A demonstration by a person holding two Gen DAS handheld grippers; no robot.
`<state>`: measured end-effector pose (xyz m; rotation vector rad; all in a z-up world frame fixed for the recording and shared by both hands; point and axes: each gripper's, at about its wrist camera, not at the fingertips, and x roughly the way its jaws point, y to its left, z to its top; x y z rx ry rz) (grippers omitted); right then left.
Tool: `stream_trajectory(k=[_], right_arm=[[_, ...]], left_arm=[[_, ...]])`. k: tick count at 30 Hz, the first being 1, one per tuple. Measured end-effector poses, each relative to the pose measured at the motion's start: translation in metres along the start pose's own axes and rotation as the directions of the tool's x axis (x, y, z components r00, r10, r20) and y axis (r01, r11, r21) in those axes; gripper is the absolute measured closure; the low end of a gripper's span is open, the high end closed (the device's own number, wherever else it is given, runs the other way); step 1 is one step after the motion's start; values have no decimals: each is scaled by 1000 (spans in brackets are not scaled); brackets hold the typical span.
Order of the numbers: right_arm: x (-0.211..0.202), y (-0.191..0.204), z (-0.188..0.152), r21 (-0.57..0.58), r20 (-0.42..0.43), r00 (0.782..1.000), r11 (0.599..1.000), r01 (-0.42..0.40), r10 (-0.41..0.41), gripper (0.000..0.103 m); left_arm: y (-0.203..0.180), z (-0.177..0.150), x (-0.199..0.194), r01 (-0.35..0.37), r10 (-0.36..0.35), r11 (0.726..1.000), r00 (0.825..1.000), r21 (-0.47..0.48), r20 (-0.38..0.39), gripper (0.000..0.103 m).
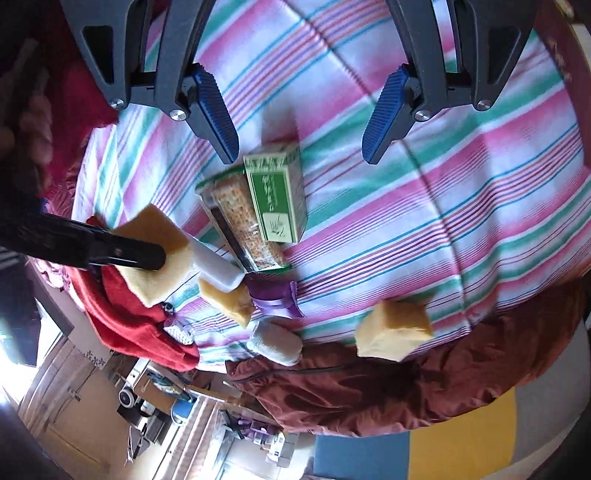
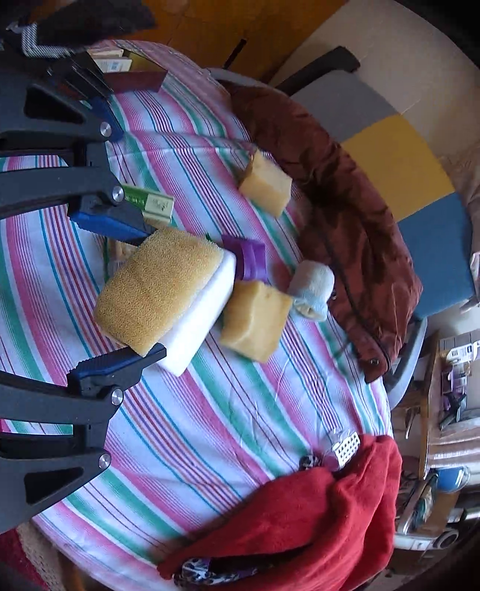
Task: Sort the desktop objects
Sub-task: 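Grasp the yellow sponge with the right gripper while the left grasps the green box, then carry the yellow sponge and green box into the gold tray and release both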
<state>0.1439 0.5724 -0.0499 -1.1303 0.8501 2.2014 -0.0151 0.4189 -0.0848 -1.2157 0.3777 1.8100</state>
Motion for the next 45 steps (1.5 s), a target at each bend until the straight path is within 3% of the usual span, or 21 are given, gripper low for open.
stream_trajectory(k=[11, 19, 25, 26, 27, 28, 37, 45], right_arm=[[-2, 4, 0, -26, 8, 999, 999, -38, 38, 49], [-2, 6, -1, -36, 9, 999, 999, -41, 41, 48], [-3, 7, -1, -39, 12, 999, 998, -43, 44, 48], [-3, 8, -1, -42, 11, 999, 998, -42, 42, 48], [-3, 8, -1, -45, 12, 999, 998, -42, 43, 48], [-4, 9, -1, -48, 15, 999, 998, -46, 46, 48], [-12, 22, -1, -109, 54, 993, 989, -98, 104, 48], [-15, 30, -3, -149, 59, 989, 981, -123, 133, 48]], left_arm=[[-13, 26, 37, -19, 21, 998, 999, 58, -38, 41], [-14, 31, 30, -10, 10, 1000, 1000, 29, -11, 41], [-12, 35, 48, -63, 65, 997, 997, 40, -48, 42], [-11, 34, 52, -66, 68, 997, 996, 44, -55, 50], [-8, 34, 56, -54, 56, 998, 996, 40, -65, 70], [-6, 34, 59, -56, 58, 998, 996, 35, -68, 69], [5, 15, 39, -79, 80, 997, 997, 20, -16, 70], [20, -13, -22, -132, 134, 991, 987, -33, 92, 70]])
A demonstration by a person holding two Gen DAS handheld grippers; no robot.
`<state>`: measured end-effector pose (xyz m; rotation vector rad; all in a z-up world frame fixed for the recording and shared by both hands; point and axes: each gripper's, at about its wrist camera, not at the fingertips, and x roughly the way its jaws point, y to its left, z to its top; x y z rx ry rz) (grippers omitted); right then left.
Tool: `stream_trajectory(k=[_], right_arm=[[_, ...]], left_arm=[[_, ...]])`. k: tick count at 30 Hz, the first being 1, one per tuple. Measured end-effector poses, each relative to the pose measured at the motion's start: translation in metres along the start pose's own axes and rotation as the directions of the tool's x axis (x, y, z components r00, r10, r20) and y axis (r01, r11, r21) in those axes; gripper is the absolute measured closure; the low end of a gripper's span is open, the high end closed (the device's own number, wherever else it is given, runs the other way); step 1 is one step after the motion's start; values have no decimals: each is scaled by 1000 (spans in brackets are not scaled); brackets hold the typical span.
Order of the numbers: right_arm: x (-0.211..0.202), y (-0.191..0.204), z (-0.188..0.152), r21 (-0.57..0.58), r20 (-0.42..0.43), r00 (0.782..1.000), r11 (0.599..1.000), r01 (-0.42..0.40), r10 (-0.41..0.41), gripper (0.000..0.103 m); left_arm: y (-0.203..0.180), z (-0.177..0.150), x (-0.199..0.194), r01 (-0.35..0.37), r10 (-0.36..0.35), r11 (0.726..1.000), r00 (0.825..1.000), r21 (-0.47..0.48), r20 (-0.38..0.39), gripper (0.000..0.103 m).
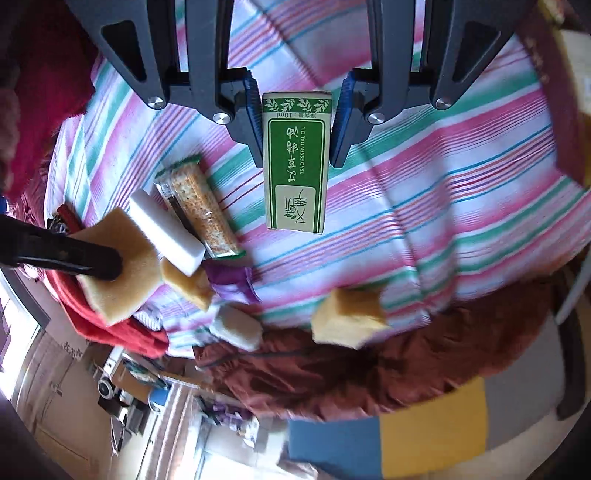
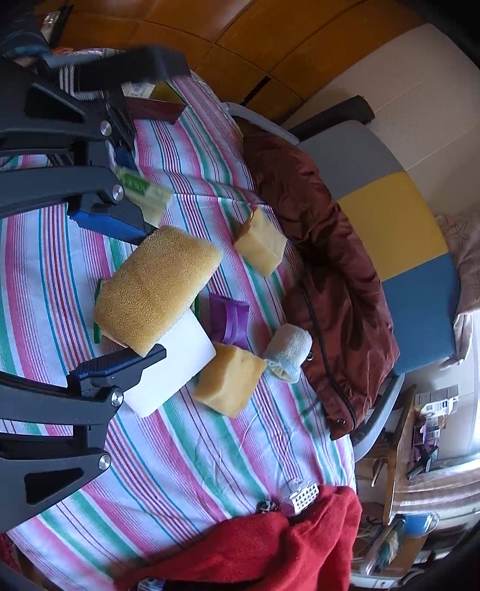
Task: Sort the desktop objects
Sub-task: 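Carry the yellow sponge and green box into the gold tray and release both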
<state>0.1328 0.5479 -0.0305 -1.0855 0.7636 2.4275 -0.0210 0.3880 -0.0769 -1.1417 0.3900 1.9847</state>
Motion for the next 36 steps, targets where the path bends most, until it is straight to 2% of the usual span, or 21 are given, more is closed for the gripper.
stream_trajectory(k=[6, 13, 18, 23, 26, 30, 36], right_arm=[[-1, 7, -1, -35, 7, 1000, 999, -5, 5, 48], [-2, 20, -3, -90, 18, 1000, 996, -3, 5, 48], [-1, 30, -7, -139, 13, 1000, 990, 17, -15, 48], [3, 50, -12, -212, -29, 998, 976, 43, -50, 48], [-3, 75, -17, -249, -40, 999, 968, 6, -17, 48], [-8, 122, -26, -307, -69, 995, 948, -85, 67, 48], [-2, 197, -47, -370, -147, 971, 899, -233, 191, 48]], left_arm=[[19, -10, -55, -27, 31, 999, 995, -43, 92, 70], [46, -31, -112, -78, 92, 993, 981, -86, 172, 70], [72, -49, -141, -97, 124, 985, 972, -140, 199, 69], [101, -66, -158, -120, 162, 972, 964, -201, 209, 69], [116, -75, -162, -122, 172, 964, 964, -235, 205, 69], [131, -88, -163, -121, 177, 956, 965, -269, 195, 69], [162, -110, -168, -121, 189, 933, 966, -337, 175, 69]])
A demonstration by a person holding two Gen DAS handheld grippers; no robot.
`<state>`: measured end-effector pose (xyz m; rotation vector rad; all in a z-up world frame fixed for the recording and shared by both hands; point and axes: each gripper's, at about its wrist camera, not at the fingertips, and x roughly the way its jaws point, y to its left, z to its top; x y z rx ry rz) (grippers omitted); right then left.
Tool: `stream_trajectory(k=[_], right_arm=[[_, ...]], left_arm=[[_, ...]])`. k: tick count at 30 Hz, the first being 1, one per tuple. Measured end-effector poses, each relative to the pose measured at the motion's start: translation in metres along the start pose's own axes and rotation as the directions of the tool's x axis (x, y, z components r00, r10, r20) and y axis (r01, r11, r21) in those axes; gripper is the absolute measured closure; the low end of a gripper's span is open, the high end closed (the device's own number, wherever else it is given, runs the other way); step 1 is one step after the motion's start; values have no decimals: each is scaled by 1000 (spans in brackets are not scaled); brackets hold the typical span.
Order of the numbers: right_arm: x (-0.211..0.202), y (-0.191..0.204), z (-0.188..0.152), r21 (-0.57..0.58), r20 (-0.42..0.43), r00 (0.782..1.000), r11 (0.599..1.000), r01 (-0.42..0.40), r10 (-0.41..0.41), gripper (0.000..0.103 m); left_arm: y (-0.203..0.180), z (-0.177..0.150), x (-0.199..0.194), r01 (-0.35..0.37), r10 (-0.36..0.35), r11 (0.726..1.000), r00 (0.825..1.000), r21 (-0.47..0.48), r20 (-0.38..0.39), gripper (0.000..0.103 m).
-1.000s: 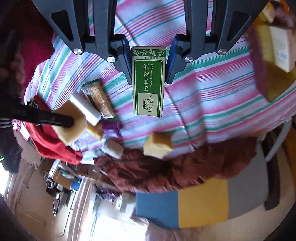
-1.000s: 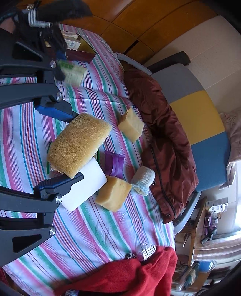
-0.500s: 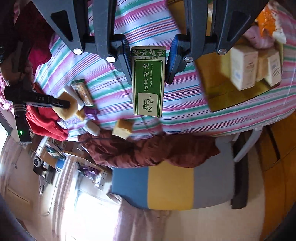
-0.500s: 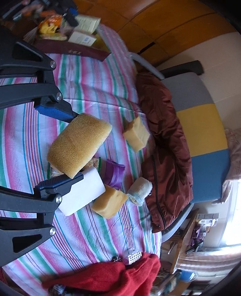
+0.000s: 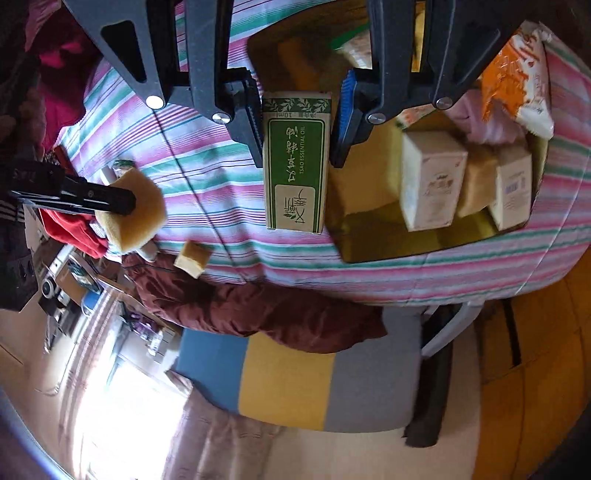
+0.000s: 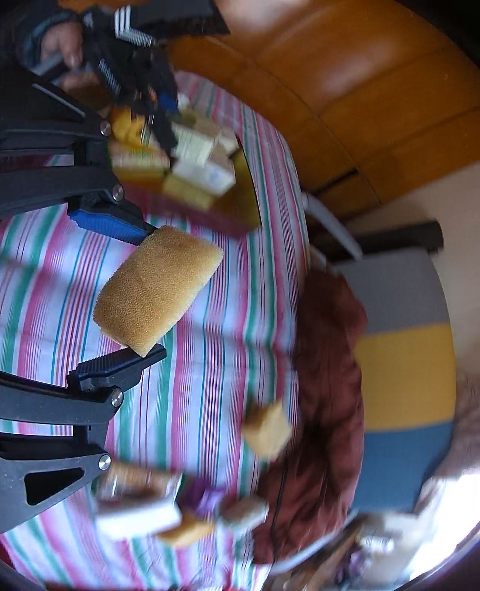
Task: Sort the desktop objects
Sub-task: 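Carry the yellow sponge and green box into the gold tray and release both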
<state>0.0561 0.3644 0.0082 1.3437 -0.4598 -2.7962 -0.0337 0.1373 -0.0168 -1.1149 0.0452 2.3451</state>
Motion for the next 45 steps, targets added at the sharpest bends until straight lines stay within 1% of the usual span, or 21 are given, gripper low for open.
stream_trajectory(k=[5, 7, 10, 13, 15, 16, 18, 19, 21, 22, 23, 24, 26, 28, 29, 33, 36, 39, 44, 45], right_arm=[[30, 46, 11, -20, -42, 994, 994, -103, 102, 48], [42, 59, 15, -23, -60, 990, 991, -133, 131, 48], [63, 81, 24, -37, -87, 983, 986, -163, 160, 48], [82, 95, 35, -32, -105, 978, 983, -183, 179, 48], [94, 104, 45, -30, -106, 979, 983, -179, 175, 48], [99, 107, 51, -18, -102, 979, 984, -178, 175, 44], [107, 111, 62, 10, -80, 978, 981, -192, 192, 39], [111, 112, 66, 20, -74, 976, 979, -202, 203, 34], [114, 114, 69, 37, -64, 979, 981, -192, 194, 32], [114, 112, 68, 41, -64, 978, 980, -194, 196, 29], [115, 111, 67, 47, -66, 977, 978, -201, 204, 24], [116, 109, 65, 58, -67, 976, 978, -202, 206, 23], [115, 104, 58, 75, -66, 977, 978, -195, 200, 22], [114, 98, 53, 89, -71, 977, 977, -193, 199, 22], [113, 96, 50, 91, -72, 978, 978, -189, 196, 22], [107, 90, 36, 68, -75, 984, 985, -156, 161, 22], [101, 91, 24, 22, -66, 993, 995, -99, 100, 18], [98, 92, 11, -12, -63, 996, 998, -61, 60, 17], [93, 95, -8, -63, -54, 999, 998, -7, 4, 16], [92, 95, -11, -65, -54, 999, 998, -4, 1, 16]], left_arm=[[39, 2, -5, -45, 45, 997, 999, -67, 3, 69], [55, 6, -7, -62, 63, 994, 998, -92, 8, 69], [72, 14, -10, -84, 87, 990, 996, -114, 18, 69], [86, 27, -7, -93, 96, 988, 995, -126, 12, 69], [95, 35, -3, -81, 83, 986, 997, -146, 8, 69], [98, 40, 0, -68, 70, 984, 998, -162, 4, 69], [105, 47, 6, -34, 34, 980, 999, -194, -1, 69], [108, 49, 9, -12, 12, 976, 1000, -215, -5, 69], [114, 52, 17, 48, -55, 963, 998, -266, -21, 69], [116, 53, 22, 64, -73, 956, 997, -287, -22, 67], [117, 53, 25, 66, -76, 954, 997, -294, -25, 64], [116, 53, 30, 62, -74, 953, 997, -295, -29, 64], [117, 53, 39, 66, -83, 947, 996, -313, -42, 60], [115, 53, 46, 88, -112, 941, 992, -326, -57, 55], [114, 52, 47, 86, -111, 939, 992, -333, -58, 52], [113, 47, 40, 51, -73, 940, 996, -337, -53, 50], [111, 40, 31, 5, -20, 949, 999, -317, -43, 49], [112, 26, 20, -22, 14, 948, 999, -317, -29, 49], [113, 10, 10, -47, 44, 953, 999, -299, -14, 49], [114, 10, 11, -43, 40, 953, 999, -301, -17, 49]])
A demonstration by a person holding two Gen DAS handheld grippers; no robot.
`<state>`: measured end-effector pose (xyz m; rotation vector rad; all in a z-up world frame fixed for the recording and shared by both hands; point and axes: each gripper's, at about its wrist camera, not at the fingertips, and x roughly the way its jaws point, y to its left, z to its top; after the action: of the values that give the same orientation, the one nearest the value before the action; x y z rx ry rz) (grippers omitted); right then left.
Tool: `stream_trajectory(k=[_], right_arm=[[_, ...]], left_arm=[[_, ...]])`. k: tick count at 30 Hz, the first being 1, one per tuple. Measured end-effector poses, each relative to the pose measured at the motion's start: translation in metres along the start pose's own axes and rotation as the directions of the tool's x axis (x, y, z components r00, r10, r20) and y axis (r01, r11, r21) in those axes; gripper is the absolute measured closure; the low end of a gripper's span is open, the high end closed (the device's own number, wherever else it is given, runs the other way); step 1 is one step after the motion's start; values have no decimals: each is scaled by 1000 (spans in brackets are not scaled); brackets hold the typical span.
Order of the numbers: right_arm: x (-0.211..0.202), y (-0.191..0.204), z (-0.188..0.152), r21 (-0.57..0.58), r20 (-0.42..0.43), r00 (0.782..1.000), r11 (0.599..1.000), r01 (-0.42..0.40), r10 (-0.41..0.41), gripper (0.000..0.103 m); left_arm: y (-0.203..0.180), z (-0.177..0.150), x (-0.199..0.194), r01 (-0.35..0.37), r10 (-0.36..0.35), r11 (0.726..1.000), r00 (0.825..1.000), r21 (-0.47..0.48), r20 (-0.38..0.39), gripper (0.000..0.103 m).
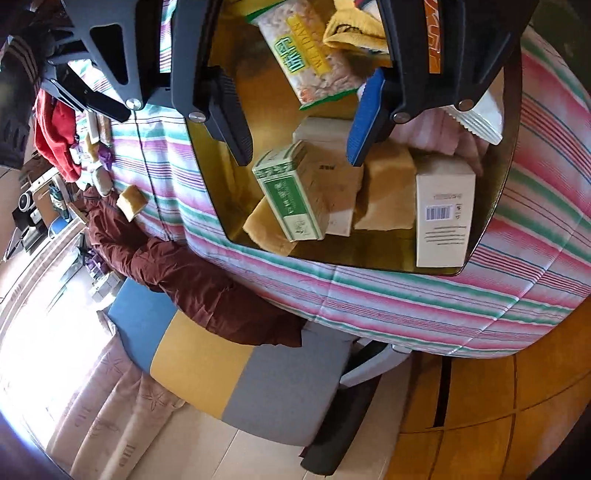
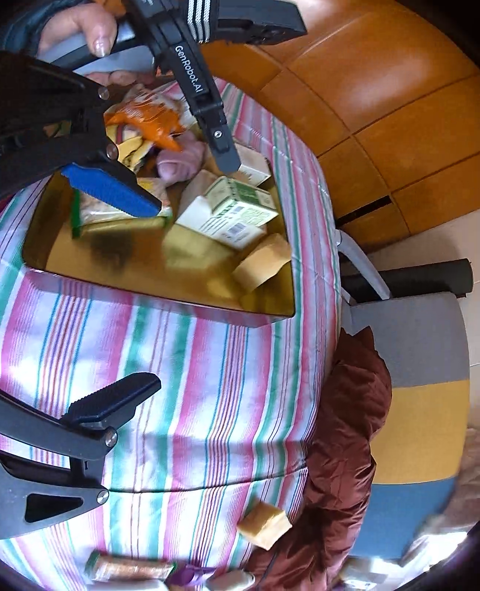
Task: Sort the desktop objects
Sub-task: 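Carry the yellow sponge and green box into the gold tray and release both, then move both grippers back toward the white block and cracker packet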
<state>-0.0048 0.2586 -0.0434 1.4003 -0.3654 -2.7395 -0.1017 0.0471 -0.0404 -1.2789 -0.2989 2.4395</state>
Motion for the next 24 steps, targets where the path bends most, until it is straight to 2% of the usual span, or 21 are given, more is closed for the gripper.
stream_trajectory(k=[3, 8, 10, 13, 16, 19, 24], right_arm=[[-1, -1, -8, 4, -6, 1000, 1000, 1, -1, 16], [-11, -5, -18, 14, 3, 1000, 1000, 24, -24, 16], [-16, -8, -20, 19, 9, 999, 999, 35, -35, 16], [-24, -16, -22, 33, 19, 998, 998, 55, -56, 15], [-29, -30, -25, 65, 23, 997, 995, 73, -75, 15], [-30, -40, -29, 95, 24, 996, 992, 83, -86, 15], [-30, -52, -39, 131, 15, 995, 987, 92, -94, 15]], left_arm=[[-2, 8, 4, 32, -32, 999, 999, 7, 7, 48], [-20, 18, 33, 101, -101, 995, 994, 3, -51, 48], [-31, 16, 35, 175, -174, 985, 983, 8, -55, 48], [-55, 9, 23, 228, -226, 968, 974, 102, -29, 48], [-64, 3, 13, 226, -224, 965, 974, 132, -31, 48], [-64, -5, 5, 149, -147, 978, 989, 144, -25, 48], [-63, -17, -10, 43, -45, 984, 999, 171, 9, 48]])
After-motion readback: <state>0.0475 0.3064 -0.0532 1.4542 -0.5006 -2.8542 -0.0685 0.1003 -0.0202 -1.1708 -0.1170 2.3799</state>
